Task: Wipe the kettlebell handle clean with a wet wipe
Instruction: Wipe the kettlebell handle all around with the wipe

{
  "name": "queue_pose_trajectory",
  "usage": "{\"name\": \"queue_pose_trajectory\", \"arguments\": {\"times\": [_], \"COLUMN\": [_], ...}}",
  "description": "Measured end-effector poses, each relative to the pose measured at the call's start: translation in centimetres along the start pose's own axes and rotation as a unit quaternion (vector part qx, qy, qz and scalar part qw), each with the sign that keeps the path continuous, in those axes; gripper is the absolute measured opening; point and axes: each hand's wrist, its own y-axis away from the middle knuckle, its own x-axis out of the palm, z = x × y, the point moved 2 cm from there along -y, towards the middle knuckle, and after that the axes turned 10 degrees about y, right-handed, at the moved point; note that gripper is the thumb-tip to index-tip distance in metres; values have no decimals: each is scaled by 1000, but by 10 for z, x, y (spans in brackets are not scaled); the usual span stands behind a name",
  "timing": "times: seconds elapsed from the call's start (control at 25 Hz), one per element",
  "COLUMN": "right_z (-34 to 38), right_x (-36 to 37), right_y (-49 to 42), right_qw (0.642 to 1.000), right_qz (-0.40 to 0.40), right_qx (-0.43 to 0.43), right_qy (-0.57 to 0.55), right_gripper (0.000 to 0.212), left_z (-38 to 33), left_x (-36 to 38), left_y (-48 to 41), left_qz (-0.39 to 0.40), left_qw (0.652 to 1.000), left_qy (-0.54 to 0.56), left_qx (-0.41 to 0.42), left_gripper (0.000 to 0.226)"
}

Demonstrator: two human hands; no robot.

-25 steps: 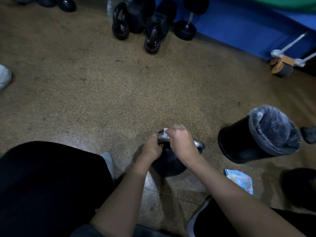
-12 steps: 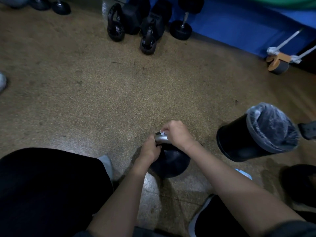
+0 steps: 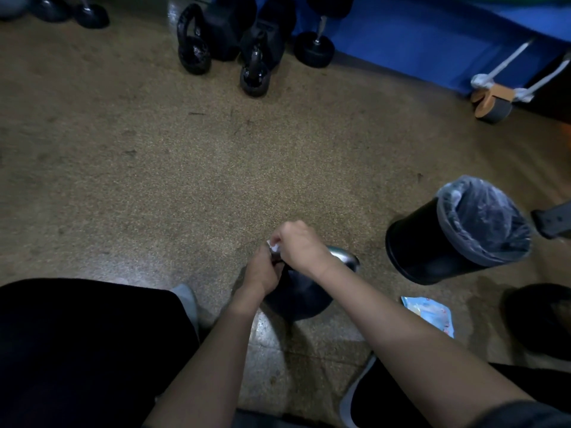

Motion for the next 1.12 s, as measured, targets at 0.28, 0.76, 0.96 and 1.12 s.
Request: {"name": "queue_pose_trajectory", "arguments": {"times": [0.28, 0.76, 0.96, 1.12], "right_z": [-7, -32, -31, -32], "right_x": [-1, -12, -13, -11], "right_y": [-6, -20, -27, -29], "right_qw": [1000, 992, 991, 990], "right_qz": [2, 67, 93, 95], "right_qx": [-11, -2, -17, -4], "right_qy": [-26, -106, -99, -103], "right_gripper": [20, 21, 18, 14], "left_z": [13, -24, -23, -21], "left_x": [9, -11, -12, -11], "left_y": [-14, 18, 18, 20], "left_qz": [8, 1, 2, -13], "left_qw": [1000, 1000, 1000, 1000], "left_qy": [-16, -28, -23, -9], "left_qx": [-7, -2, 11, 16], "left_gripper": [40, 47, 46, 44]}}
